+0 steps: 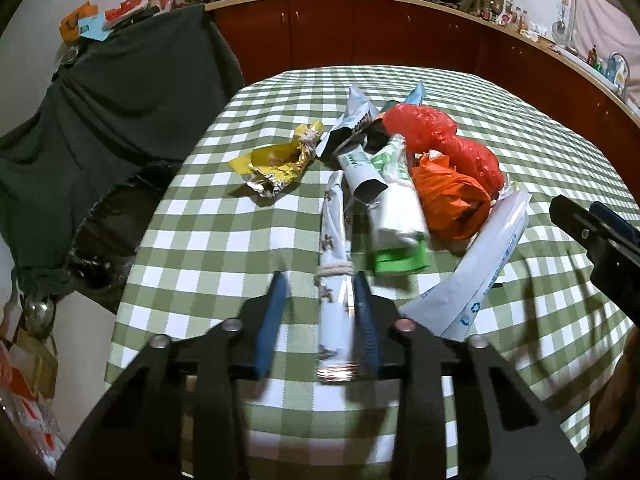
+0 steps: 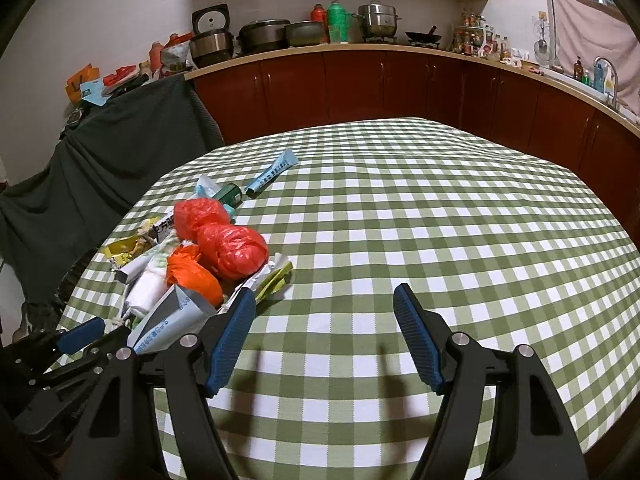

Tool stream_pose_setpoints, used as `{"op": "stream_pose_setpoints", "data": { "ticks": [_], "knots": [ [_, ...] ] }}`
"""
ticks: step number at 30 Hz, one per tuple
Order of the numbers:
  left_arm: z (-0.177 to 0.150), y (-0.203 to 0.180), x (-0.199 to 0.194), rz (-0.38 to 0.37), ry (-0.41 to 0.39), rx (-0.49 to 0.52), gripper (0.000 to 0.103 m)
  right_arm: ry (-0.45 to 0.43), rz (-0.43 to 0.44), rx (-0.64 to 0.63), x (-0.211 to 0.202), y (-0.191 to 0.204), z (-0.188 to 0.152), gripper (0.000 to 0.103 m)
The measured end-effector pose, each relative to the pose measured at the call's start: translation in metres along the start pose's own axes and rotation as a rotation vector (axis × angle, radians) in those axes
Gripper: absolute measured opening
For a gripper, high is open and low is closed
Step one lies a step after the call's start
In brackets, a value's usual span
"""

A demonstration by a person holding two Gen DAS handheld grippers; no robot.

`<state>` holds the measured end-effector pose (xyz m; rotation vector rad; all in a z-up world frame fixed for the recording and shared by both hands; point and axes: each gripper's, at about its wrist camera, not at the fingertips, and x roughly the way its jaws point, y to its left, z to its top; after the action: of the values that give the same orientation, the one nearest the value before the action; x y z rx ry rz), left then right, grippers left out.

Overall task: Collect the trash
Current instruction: 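Grasp the white rolled paper tube with the left tool while the right tool grasps a white wrapper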

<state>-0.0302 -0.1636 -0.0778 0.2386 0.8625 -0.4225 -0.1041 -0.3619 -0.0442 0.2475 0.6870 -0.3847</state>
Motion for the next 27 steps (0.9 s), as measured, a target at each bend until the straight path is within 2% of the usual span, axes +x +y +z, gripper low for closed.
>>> {"op": "stream_pose_setpoints", "data": {
  "ticks": [3, 6, 20, 24, 27],
  "knots": [
    [-0.001, 0.002, -0.002, 0.019, -0.011, 0.014, 0.017, 0.003, 0.007, -0.001, 0.000, 0.003, -0.001, 0.070],
    [-0.002, 0.008, -0.005, -0.004, -0.016, 0.000, 0.016, 0.003, 0.013, -0.001, -0.001, 0.006, -0.001, 0.070],
    [-0.015, 0.053, -0.032, -0.001, -0.055, -0.069, 0.016, 0.007, 0.041, -0.072, -0.015, 0.048, -0.008, 0.070],
    [-0.019, 0.069, -0.041, 0.012, -0.073, -0.094, 0.016, 0.011, 0.047, -0.093, -0.018, 0.063, -0.010, 0.070],
    [-0.021, 0.087, -0.049, 0.055, -0.096, -0.112, 0.016, 0.016, 0.049, -0.108, -0.019, 0.074, -0.013, 0.070]
  ]
}}
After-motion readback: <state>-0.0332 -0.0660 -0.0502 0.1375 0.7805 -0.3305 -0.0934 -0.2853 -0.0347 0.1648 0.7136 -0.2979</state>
